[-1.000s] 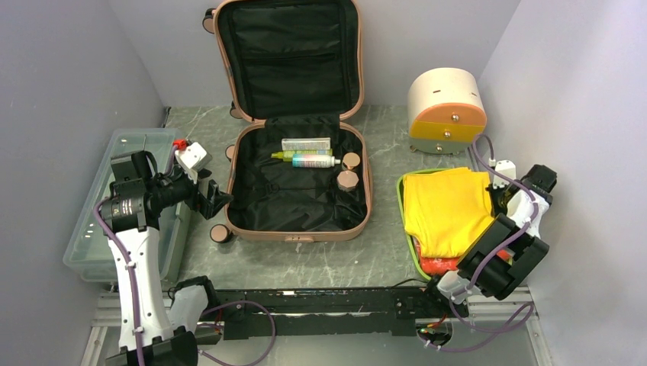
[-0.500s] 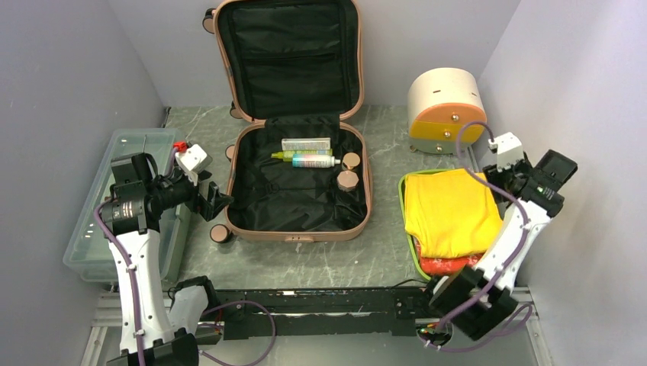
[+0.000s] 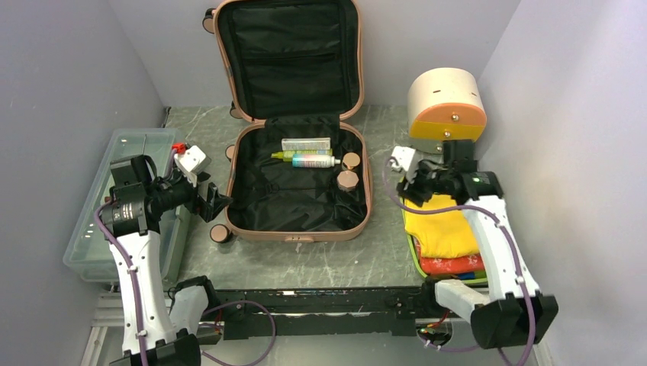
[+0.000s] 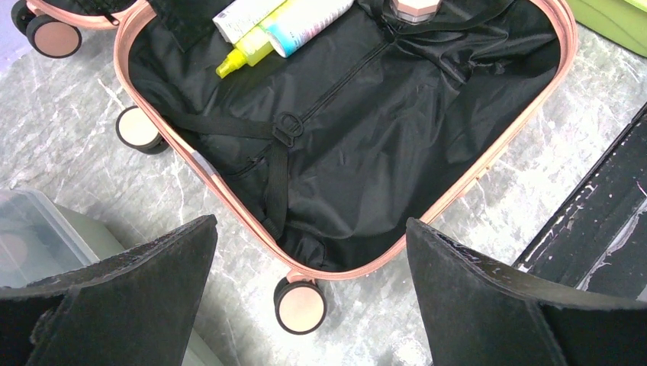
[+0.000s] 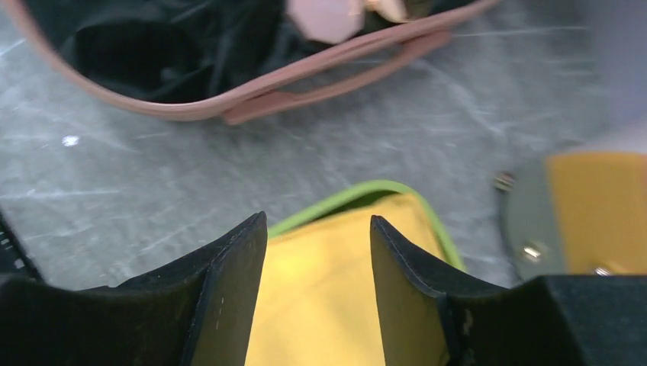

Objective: Open, take out, and arrange the luggage
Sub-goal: Move the bin to the corner of the board, then move the storage box to the corner of the board.

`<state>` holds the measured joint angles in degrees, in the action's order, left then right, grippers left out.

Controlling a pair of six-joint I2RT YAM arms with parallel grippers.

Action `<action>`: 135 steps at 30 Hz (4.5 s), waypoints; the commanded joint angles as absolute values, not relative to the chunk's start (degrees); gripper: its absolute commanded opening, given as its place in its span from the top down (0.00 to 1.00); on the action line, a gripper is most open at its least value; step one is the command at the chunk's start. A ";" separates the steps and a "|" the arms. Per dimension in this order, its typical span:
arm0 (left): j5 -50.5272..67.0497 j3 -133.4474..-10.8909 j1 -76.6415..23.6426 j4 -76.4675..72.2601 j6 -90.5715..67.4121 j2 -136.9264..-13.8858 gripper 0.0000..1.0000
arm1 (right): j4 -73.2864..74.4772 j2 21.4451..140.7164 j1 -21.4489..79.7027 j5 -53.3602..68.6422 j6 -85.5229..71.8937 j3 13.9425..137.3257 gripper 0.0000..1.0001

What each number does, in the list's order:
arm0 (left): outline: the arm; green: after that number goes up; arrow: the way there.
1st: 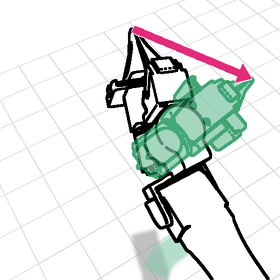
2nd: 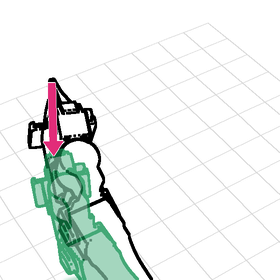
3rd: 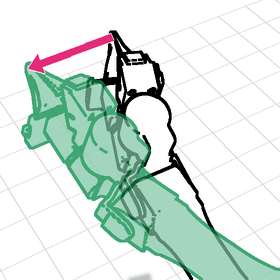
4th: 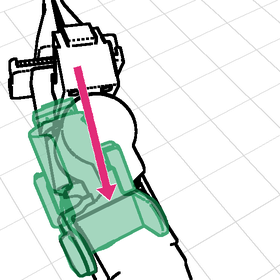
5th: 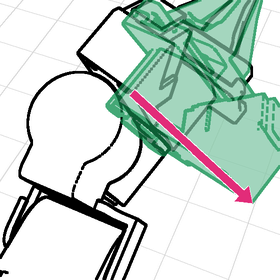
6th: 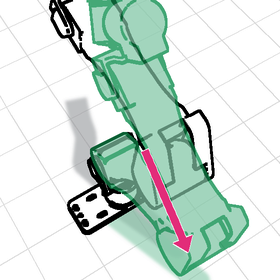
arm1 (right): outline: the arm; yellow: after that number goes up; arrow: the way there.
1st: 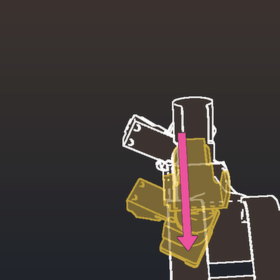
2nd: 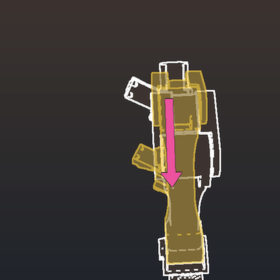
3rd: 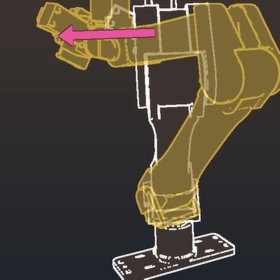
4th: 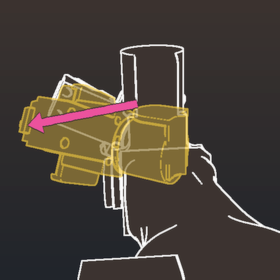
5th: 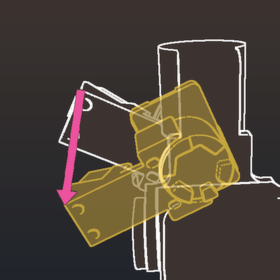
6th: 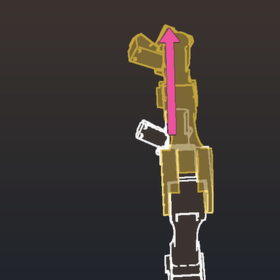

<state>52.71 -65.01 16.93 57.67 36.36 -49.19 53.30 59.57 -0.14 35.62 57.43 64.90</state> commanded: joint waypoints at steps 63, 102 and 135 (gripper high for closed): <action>56.06 -64.09 18.50 55.91 35.41 -47.49 0.00 | 37.36 55.28 0.64 8.84 35.92 64.81 0.17; 53.95 -67.36 19.34 62.01 41.03 -55.15 0.01 | 14.94 112.86 -22.56 18.06 -15.27 111.14 0.12; 51.14 -69.46 19.40 64.17 43.87 -67.06 0.01 | 0.94 121.60 -19.08 42.31 -30.13 98.68 0.24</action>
<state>50.22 -67.85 19.09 64.49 43.88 -67.07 -7.44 122.63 -22.02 37.71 -30.24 104.25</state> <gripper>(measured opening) 0.995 0.767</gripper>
